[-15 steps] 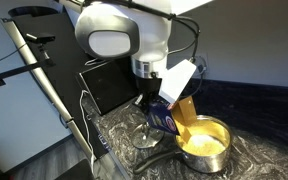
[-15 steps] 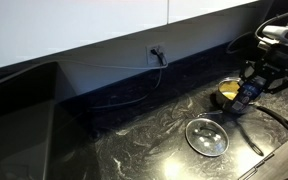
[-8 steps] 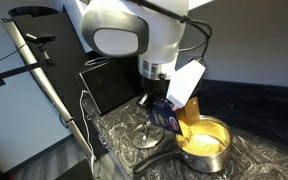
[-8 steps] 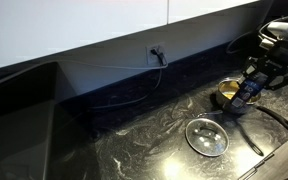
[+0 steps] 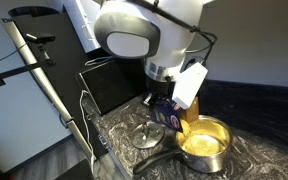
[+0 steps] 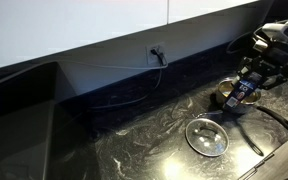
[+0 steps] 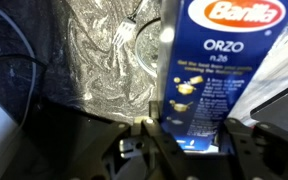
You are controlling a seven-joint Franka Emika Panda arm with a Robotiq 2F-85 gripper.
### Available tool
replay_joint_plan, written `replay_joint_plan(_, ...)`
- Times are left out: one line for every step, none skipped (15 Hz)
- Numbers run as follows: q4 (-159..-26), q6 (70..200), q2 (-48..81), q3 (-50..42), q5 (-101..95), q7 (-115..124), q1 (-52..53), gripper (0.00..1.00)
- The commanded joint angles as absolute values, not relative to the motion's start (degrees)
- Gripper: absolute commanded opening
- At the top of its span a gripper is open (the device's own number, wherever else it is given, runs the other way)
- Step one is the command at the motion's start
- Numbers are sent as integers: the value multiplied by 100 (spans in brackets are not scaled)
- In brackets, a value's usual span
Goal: Pour some contents from the box into the pot
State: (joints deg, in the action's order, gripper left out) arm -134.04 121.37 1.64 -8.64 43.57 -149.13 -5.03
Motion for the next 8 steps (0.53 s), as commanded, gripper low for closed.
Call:
replay_joint_plan(-13080,11653,108,-748,4528,-14901,-576,23)
replay_joint_plan(-13029,11600,104,-728,4546,-14897,-570,23)
replay_joint_plan(-12984,11556,99,-711,4559,-14896,-566,23)
replay_joint_plan(-12941,11517,110,-697,4576,-14894,-565,23)
replay_joint_plan(-12909,11486,113,-687,4586,-14894,-564,23)
replay_joint_plan(-12889,11481,122,-681,4588,-14894,-565,23)
replay_joint_plan(-12884,11494,129,-674,4582,-14894,-566,23)
replay_joint_plan(-12896,11522,130,-668,4574,-14894,-567,23)
